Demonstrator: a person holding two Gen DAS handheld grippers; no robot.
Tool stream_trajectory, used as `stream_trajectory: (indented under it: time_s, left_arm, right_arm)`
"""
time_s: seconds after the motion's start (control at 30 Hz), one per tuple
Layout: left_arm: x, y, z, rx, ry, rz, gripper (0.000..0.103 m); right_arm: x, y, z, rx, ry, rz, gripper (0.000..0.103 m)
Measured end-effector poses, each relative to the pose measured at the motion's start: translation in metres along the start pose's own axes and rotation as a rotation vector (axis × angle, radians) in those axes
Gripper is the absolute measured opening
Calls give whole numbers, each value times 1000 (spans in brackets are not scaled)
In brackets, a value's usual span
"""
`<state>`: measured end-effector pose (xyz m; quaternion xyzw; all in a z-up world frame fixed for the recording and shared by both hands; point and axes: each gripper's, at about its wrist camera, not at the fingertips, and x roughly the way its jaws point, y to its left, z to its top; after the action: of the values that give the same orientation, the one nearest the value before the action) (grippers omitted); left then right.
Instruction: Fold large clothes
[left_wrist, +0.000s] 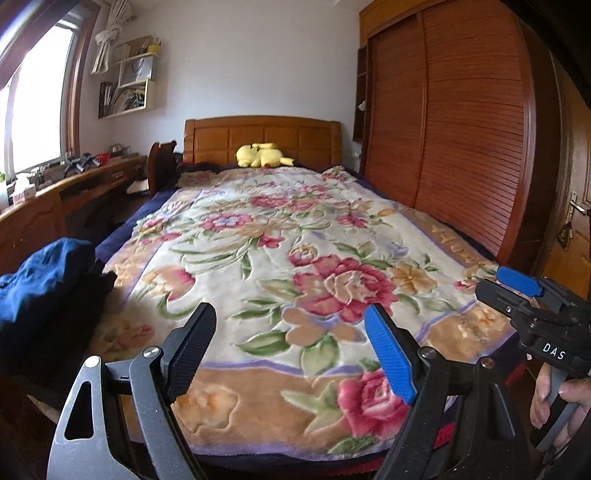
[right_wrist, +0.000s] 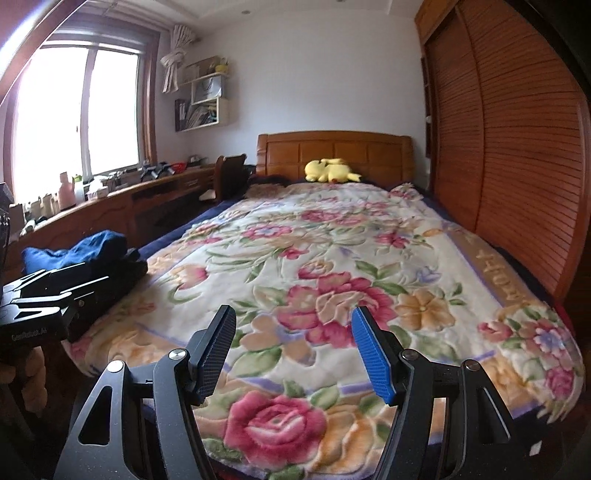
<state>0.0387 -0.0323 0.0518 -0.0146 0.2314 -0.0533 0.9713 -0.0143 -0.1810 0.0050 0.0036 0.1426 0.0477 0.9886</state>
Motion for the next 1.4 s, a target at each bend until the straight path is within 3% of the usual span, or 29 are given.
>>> stream_trajectory:
  time_s: [0.23, 0.5, 1.4]
  left_arm:
    - [-20, -10, 8, 17, -51, -3, 83]
    - [-32, -7, 7, 16, -73, 11, 83]
    - [-34, 5, 4, 11, -70, 21, 83]
  right_arm:
    - [-19, 2, -4, 17, -44, -9, 81]
    - [-18, 3, -9, 27, -80, -21, 81]
    - [-1, -26, -14, 21, -66, 4, 81]
